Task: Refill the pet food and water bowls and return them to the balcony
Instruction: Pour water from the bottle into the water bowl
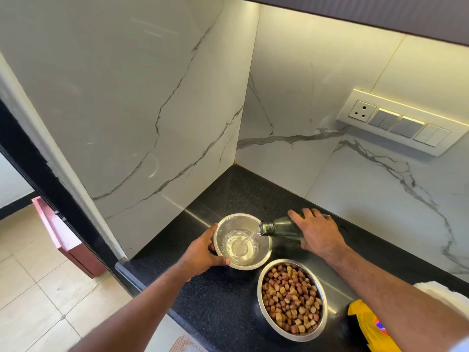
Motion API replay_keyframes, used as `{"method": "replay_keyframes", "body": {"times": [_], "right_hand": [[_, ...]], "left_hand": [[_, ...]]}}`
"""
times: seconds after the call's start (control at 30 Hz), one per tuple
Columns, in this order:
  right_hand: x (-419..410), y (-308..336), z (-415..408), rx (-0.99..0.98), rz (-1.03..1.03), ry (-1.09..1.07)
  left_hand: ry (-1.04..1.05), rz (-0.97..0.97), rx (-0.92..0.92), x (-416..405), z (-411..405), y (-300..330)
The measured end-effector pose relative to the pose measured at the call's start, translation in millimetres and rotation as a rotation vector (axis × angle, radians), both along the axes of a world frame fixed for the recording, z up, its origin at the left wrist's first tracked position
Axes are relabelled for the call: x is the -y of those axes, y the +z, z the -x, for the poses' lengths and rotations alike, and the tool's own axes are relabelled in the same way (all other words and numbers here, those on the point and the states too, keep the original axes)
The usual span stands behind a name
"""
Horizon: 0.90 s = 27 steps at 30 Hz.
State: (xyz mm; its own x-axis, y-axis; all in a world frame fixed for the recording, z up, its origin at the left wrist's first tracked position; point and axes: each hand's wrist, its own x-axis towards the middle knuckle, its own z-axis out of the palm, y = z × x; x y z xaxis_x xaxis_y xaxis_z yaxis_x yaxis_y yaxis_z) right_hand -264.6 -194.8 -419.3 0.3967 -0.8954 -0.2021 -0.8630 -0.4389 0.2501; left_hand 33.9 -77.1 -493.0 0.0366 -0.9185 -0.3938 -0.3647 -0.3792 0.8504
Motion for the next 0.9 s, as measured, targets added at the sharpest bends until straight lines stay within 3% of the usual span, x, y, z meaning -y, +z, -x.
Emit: {"method": "replay_keyframes", "body": {"times": [0.9], "right_hand": [[1, 26, 3, -0.065, 0.069, -0.014]], "left_hand": [[-0.018, 0.0, 0.009, 5, -4, -15]]}}
